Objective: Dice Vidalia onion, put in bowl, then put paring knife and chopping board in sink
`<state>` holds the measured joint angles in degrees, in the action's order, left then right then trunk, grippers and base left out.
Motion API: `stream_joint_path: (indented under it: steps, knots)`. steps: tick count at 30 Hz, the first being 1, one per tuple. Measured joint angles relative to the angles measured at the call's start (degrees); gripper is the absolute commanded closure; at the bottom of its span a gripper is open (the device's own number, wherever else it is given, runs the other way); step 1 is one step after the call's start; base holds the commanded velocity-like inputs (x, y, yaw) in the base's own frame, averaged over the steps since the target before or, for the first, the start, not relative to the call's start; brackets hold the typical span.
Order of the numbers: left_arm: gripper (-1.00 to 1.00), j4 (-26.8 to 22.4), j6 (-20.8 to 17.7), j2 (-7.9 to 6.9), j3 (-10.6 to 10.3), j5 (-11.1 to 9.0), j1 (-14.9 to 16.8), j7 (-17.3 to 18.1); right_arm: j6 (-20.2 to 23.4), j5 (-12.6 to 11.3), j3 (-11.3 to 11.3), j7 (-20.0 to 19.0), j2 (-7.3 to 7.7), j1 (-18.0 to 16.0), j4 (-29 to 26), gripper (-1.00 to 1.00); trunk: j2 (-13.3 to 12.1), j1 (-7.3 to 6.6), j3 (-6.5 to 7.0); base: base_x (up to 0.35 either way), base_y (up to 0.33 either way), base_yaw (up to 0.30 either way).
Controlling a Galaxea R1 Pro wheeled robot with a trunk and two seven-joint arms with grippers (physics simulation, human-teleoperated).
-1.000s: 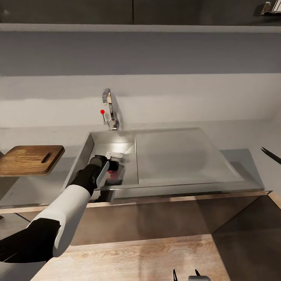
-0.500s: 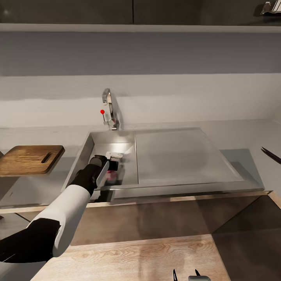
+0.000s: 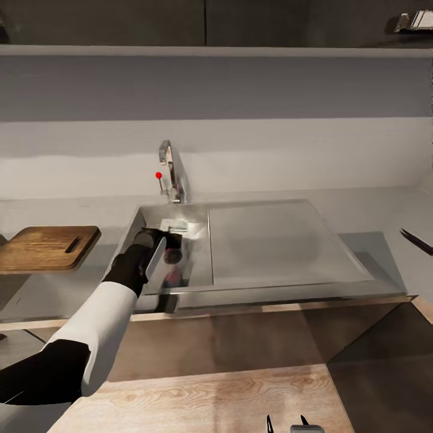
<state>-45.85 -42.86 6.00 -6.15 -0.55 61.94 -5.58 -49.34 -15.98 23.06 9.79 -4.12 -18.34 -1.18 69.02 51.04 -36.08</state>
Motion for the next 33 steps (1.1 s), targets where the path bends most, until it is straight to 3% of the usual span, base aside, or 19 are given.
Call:
stream_joint_path:
  steps: [10,14,18,33]
  knots:
    - [1.0,-11.3,-3.1,-0.09,0.1,-0.1,0.0,0.0,0.0,0.0,0.0,0.0,0.0,0.0,0.0,-1.0,0.0,0.0,0.91,0.0,0.0,0.0]
    - [1.0,-15.9,-9.2,-0.13,0.1,0.0,0.0,0.0,0.0,0.0,0.0,0.0,0.0,0.0,0.0,-1.0,0.0,0.0,1.27,0.0,0.0,0.0]
    - [1.0,-19.2,-11.6,-0.25,0.1,0.0,0.0,0.1,0.0,0.0,0.0,0.0,0.0,0.0,0.0,-1.0,0.0,0.0,1.63,0.0,0.0,0.0]
    - [1.0,-19.7,-12.2,-0.52,0.3,0.0,0.0,0.0,0.0,0.0,0.0,0.0,0.0,0.0,0.0,-1.0,0.0,0.03,2.99,-0.08,0.059,0.0]
